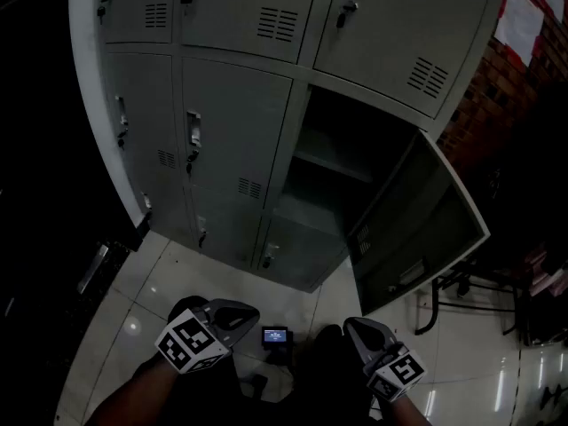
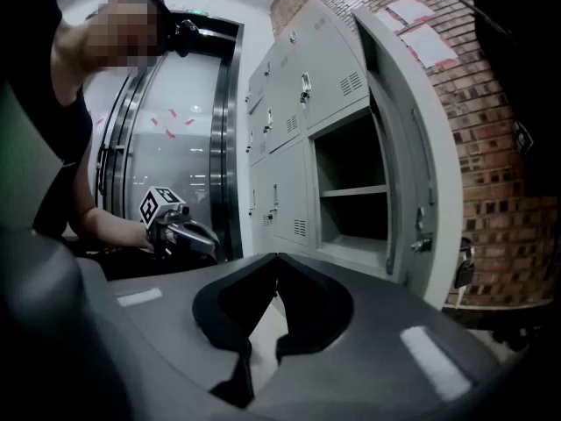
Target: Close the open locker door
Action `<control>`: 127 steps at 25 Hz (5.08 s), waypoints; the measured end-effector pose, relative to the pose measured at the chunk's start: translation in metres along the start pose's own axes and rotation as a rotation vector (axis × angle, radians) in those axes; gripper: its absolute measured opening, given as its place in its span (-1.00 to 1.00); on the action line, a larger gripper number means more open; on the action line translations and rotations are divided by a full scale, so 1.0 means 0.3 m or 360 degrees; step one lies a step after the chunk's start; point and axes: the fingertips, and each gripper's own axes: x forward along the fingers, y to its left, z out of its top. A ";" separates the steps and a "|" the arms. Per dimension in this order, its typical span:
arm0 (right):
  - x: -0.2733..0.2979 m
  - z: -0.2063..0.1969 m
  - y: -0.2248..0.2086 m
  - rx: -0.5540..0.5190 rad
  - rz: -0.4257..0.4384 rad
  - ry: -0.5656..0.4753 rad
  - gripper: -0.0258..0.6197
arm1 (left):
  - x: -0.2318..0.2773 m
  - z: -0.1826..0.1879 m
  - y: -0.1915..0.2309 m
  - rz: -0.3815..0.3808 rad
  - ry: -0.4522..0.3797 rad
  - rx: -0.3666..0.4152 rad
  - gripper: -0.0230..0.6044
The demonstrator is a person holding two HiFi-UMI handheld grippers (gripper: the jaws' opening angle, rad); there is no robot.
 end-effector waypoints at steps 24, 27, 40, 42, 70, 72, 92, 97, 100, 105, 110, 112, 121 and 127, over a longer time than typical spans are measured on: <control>-0.106 0.285 -0.333 -0.0047 -0.0272 -0.0219 -0.46 | 0.004 -0.008 0.004 0.0014 0.0015 0.0003 -0.89; -0.051 0.302 -0.262 -0.0076 -0.0143 -0.0241 -0.44 | 0.003 -0.005 0.005 0.0011 0.0013 -0.0001 -0.89; 0.350 0.347 -0.067 -0.0116 0.0168 -0.0282 -0.56 | 0.012 0.015 -0.010 -0.0013 -0.0006 0.0009 -0.89; 0.422 0.345 -0.078 -0.0106 0.0133 -0.0269 -0.58 | 0.010 0.016 -0.009 -0.0014 -0.0011 0.0007 -0.89; 0.980 0.406 -0.474 0.0003 -0.0471 -0.0212 -0.91 | -0.009 0.020 -0.013 -0.0033 -0.0044 -0.0027 -0.89; 0.983 0.400 -0.483 -0.0008 -0.0470 -0.0195 -0.91 | -0.009 0.018 -0.014 -0.0033 -0.0042 -0.0024 -0.89; 0.649 0.325 -0.322 -0.0146 -0.0243 -0.0140 -0.92 | -0.008 -0.006 0.006 -0.0009 -0.0026 -0.0028 -0.89; 0.506 0.334 -0.212 -0.0217 -0.0116 -0.0122 -0.92 | -0.010 0.007 0.005 -0.0007 -0.0035 -0.0022 -0.89; 0.413 0.311 -0.146 -0.0254 -0.0061 -0.0102 -0.92 | -0.009 0.011 0.003 -0.0008 -0.0035 -0.0022 -0.89; 0.271 0.257 -0.103 -0.0201 -0.0073 -0.0089 -0.91 | -0.007 0.012 0.003 -0.0008 -0.0036 -0.0018 -0.89; 0.180 0.130 -0.094 -0.0149 -0.0093 0.0016 -0.91 | -0.006 0.007 0.004 0.0002 -0.0027 -0.0016 -0.89; 0.160 0.071 -0.095 -0.0118 -0.0101 0.0066 -0.91 | -0.009 0.005 0.006 0.0006 -0.0024 -0.0015 -0.89; 0.123 -0.052 -0.029 -0.0109 -0.0035 0.0160 -0.92 | -0.014 -0.001 0.001 0.0015 -0.0011 -0.0016 -0.89; 0.132 -0.033 -0.015 -0.0119 0.0025 0.0162 -0.92 | -0.013 0.022 0.019 0.0025 -0.0013 0.0002 -0.89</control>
